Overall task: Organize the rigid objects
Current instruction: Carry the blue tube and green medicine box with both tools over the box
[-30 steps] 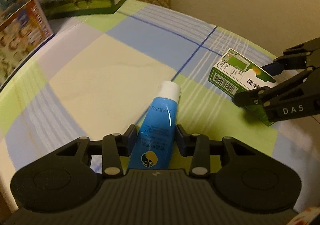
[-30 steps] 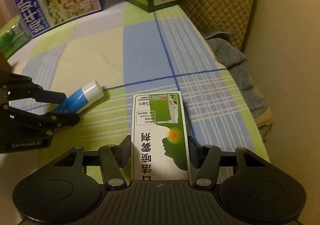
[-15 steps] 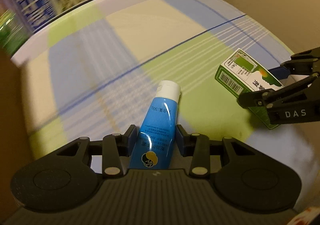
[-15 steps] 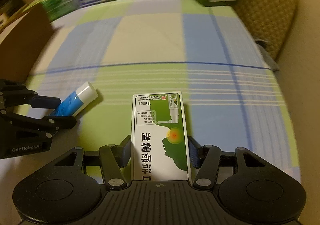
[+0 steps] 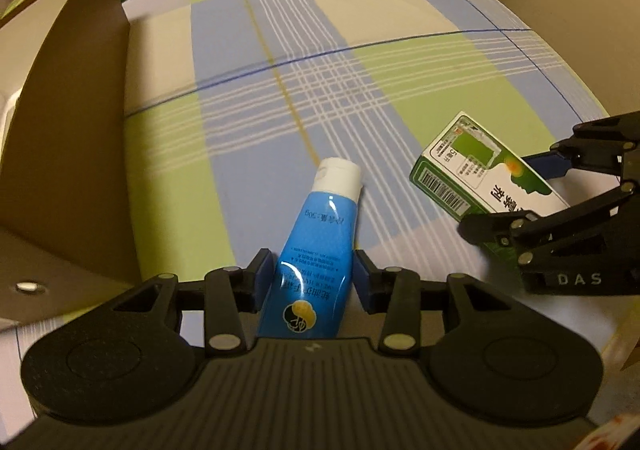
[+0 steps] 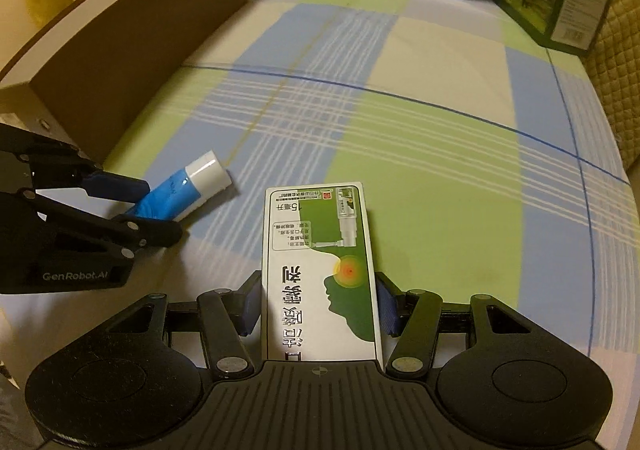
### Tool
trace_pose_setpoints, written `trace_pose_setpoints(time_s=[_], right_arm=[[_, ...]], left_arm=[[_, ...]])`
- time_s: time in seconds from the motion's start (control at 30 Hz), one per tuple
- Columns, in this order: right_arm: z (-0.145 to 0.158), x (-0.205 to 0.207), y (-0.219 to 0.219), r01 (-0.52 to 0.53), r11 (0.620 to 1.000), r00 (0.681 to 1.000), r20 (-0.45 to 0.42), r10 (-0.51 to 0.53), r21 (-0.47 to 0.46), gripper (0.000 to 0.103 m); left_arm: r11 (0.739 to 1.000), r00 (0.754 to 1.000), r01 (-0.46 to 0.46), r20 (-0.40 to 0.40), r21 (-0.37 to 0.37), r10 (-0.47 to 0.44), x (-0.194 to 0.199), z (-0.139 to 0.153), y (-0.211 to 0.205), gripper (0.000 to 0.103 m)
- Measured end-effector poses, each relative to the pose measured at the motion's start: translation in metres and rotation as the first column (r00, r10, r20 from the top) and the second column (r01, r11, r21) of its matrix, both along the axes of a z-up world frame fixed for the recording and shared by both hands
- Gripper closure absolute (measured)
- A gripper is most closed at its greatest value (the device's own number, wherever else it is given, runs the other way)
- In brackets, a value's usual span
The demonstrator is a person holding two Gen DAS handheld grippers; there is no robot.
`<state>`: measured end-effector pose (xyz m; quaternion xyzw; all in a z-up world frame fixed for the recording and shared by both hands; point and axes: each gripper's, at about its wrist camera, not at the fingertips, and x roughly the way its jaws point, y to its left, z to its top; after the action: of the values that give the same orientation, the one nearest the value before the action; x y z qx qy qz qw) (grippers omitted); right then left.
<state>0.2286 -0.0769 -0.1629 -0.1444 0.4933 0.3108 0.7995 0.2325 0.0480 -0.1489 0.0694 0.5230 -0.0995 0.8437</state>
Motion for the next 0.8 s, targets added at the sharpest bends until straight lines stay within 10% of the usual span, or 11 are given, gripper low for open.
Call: trace_pose_setpoints(time_s=[0.8], right_arm=[[0.006, -0.01, -0.002, 0.056, 0.998, 0.998, 0.018, -0.056, 0.003, 0.051]], left_arm=[[1.0, 1.0, -0.012, 0.002, -0.009, 0.012, -0.009, 0.002, -0.003, 0.068]])
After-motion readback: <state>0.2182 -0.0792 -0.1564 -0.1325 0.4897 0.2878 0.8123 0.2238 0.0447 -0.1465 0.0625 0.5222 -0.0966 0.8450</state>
